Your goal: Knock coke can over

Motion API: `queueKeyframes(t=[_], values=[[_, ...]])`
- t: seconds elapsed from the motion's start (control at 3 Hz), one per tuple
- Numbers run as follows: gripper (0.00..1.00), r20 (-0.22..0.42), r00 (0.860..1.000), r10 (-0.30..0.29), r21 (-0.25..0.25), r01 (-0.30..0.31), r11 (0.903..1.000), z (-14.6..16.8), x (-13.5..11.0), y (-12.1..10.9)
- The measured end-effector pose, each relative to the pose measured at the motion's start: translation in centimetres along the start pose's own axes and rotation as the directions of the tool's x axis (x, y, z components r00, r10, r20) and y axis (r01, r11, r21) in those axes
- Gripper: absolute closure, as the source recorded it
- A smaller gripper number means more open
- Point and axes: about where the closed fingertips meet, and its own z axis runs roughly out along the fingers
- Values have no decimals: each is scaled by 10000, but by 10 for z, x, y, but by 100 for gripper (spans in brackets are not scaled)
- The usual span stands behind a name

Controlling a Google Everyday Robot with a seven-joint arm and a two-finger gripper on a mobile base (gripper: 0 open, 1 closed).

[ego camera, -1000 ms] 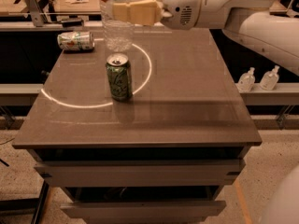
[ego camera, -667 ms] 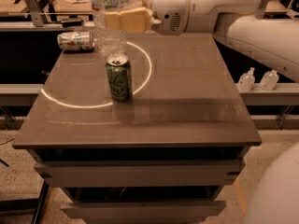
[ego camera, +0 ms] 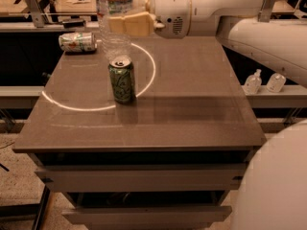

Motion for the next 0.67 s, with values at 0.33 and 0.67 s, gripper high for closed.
queueKeyframes(t=[0.33,0.67], values=[[100,135,9998,116,87,-118,9999,-3,2,-5],[100,50,9996,264,-24,-264,9996,2,9,-4]])
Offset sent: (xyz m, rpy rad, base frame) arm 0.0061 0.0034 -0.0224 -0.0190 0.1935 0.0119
